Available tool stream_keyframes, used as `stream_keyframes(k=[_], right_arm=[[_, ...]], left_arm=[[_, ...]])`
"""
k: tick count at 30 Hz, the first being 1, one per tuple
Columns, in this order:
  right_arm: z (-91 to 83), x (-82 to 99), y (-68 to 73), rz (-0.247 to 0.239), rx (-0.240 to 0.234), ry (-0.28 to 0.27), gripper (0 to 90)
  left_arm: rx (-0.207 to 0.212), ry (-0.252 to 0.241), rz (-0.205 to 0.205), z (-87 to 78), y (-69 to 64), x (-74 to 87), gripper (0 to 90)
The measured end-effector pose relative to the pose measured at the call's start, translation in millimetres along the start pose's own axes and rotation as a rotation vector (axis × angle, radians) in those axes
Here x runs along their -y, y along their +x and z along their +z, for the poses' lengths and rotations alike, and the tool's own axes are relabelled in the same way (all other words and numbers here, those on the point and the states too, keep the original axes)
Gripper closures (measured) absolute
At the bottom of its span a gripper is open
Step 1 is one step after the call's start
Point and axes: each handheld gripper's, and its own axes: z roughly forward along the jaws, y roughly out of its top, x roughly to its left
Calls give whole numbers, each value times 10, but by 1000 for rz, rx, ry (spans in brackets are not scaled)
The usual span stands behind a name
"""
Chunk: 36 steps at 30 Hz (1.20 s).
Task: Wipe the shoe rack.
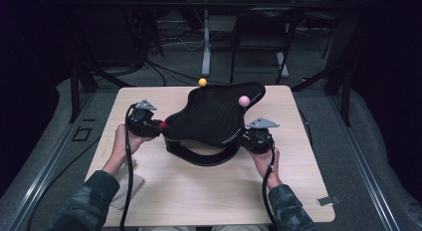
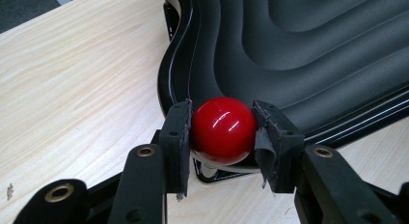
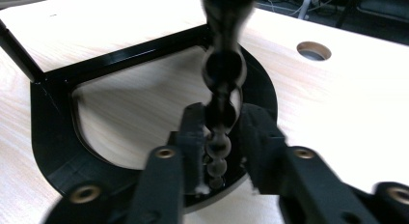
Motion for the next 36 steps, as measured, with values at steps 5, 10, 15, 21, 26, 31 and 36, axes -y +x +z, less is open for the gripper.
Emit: stream_keyframes(k=[5,10,15,21,26,31,36], right_arm=[[-219,53,-34,11,-15,-4,452],[-507,101,14,36,-16,-13,256],[-736,104,171,56,-29,-26,138],[-853,11,445,27,-53,-63,78],[-879,-76,589,17,-82,-98,59],[-859,-123,677,-2,-84,-100,47],[-887,-131,692,-9,-112,-120,55]], left_arm=[[1,-5,0,-14,-31,23,601],[-1,-6,-5,-31,-71,44,601],[5,-24,-10,-24,-134,65,602],[2,-15,-6,-5,-216,37,601],[0,-5,-4,11,-245,9,601],[1,-4,-7,11,-242,7,601],[1,-11,-7,16,-242,12,601]])
